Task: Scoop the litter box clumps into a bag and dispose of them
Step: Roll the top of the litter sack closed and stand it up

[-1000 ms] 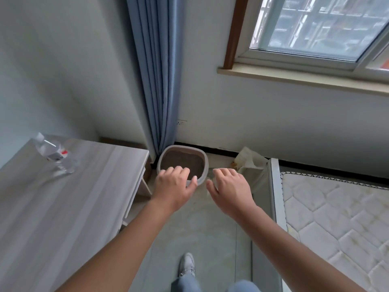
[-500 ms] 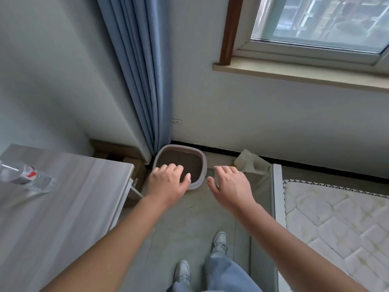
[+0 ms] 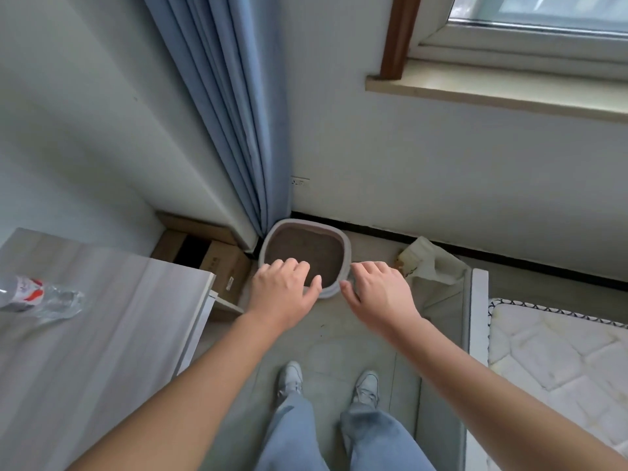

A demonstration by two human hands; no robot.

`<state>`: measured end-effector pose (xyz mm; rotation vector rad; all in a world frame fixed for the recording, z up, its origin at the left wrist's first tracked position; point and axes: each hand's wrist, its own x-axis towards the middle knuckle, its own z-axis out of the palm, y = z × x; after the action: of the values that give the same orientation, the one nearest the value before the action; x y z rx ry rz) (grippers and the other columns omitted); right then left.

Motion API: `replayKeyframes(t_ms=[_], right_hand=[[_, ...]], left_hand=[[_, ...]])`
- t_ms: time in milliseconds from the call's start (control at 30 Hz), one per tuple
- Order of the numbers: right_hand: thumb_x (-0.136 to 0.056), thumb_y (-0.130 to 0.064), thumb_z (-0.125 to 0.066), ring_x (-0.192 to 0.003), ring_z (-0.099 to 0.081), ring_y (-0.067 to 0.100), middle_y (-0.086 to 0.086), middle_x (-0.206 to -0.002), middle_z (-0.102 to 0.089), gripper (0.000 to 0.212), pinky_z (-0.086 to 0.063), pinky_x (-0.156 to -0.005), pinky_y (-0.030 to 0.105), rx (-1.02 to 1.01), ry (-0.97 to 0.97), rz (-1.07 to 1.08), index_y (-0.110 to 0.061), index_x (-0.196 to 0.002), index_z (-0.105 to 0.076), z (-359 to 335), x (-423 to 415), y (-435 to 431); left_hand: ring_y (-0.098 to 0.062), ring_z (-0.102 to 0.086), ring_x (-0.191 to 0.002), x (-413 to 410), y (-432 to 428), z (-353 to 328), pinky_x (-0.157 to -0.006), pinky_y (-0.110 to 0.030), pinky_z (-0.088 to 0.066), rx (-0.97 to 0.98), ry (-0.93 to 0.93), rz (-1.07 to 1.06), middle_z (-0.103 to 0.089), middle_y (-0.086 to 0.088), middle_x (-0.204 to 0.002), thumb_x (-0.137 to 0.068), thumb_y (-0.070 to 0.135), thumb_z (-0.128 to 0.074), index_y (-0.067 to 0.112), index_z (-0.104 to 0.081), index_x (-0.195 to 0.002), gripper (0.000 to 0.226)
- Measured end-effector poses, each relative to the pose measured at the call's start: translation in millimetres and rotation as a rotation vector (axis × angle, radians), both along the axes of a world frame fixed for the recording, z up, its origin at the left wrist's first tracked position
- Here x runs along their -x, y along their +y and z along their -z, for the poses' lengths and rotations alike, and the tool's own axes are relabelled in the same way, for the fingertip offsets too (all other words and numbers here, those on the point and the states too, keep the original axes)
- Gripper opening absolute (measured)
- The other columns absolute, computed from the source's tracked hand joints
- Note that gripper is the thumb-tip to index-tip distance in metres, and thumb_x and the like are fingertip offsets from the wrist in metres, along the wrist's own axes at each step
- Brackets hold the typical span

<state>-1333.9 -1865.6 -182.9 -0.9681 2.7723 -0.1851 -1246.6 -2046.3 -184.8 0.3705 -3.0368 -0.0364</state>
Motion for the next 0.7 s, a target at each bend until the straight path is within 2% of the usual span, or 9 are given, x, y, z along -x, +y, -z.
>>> replayKeyframes(t_ms=[133, 300, 467, 700], right_hand=[[-0.094, -0.049, -0.031, -0.096, -0.06, 0.027, 0.001, -0.095, -0.067, 0.044, -0.043, -0.079, 0.036, -0.016, 0.01, 0.044, -0.016, -0.091, -0.059, 20, 15, -14], [-0.095, -0.048, -0.033, -0.102, -0.06, 0.027, 0.002, -0.104, -0.068, 0.045, -0.044, -0.085, 0.036, 0.005, 0.022, 0.114, -0.014, -0.102, -0.062, 80, 29, -34], [-0.099, -0.048, -0.036, -0.112, -0.057, 0.027, 0.002, -0.116, -0.066, 0.044, -0.044, -0.091, 0.038, -0.001, -0.042, 0.158, -0.015, -0.115, -0.06, 168, 46, -46], [-0.098, -0.051, -0.032, -0.112, -0.057, 0.027, 0.003, -0.117, -0.066, 0.048, -0.046, -0.09, 0.038, 0.013, -0.055, 0.239, -0.017, -0.117, -0.06, 321, 72, -34]], left_hand=[[-0.03, -0.061, -0.069, 19, -16, 31, -0.062, -0.038, -0.046, -0.051, -0.018, 0.054, -0.065, -0.003, -0.077, -0.09, 0.05, -0.039, 0.015, -0.067, -0.084, 0.045], [-0.03, -0.062, -0.076, 55, -38, 89, -0.068, -0.04, -0.048, -0.105, -0.033, 0.082, -0.068, -0.003, -0.085, -0.092, 0.051, -0.035, 0.015, -0.068, -0.091, 0.049], [-0.029, -0.063, -0.081, 76, -56, 168, -0.072, -0.041, -0.049, -0.152, -0.033, 0.057, -0.069, -0.003, -0.092, -0.093, 0.052, -0.032, 0.015, -0.068, -0.099, 0.051], [-0.028, -0.063, -0.085, 99, -54, 315, -0.073, -0.041, -0.049, -0.19, -0.041, 0.056, -0.07, -0.002, -0.096, -0.094, 0.051, -0.031, 0.017, -0.068, -0.104, 0.051]])
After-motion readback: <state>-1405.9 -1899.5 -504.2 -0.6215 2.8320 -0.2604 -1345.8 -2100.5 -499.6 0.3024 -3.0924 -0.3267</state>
